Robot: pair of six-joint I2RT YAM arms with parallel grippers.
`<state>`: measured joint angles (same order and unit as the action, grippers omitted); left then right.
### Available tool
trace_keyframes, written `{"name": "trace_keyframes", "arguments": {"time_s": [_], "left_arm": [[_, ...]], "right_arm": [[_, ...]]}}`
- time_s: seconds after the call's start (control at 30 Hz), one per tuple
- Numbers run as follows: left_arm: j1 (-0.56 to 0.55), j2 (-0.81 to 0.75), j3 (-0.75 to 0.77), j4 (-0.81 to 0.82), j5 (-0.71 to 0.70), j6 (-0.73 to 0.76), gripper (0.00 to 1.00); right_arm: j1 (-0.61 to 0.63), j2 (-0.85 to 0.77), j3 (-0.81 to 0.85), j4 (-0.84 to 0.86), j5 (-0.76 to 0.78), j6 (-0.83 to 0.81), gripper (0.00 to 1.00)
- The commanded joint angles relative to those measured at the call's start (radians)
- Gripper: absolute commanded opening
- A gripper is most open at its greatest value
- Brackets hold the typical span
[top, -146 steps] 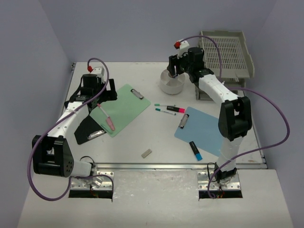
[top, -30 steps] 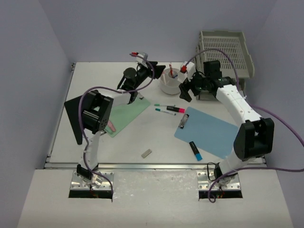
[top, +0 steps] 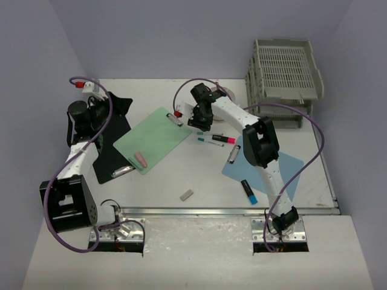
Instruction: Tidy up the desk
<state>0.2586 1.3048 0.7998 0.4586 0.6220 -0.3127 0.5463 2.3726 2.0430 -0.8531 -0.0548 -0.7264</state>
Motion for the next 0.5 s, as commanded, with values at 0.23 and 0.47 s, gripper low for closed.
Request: {"name": "trace_keyframes", "arguments": {"time_s": [0.23,0.47], "left_arm": [[0.03,-0.009,-0.014,0.034,0.031,0.007,0.52],[0.04,0.006,-0.017,0.035,0.029,0.001,0.52]], "right_arm": [[0.0,0.043,-0.006,0.027,0.007,-0.05,0.42],[0.003,0.059,-0.01,0.001,-0.01,-0.061,0.4]]}}
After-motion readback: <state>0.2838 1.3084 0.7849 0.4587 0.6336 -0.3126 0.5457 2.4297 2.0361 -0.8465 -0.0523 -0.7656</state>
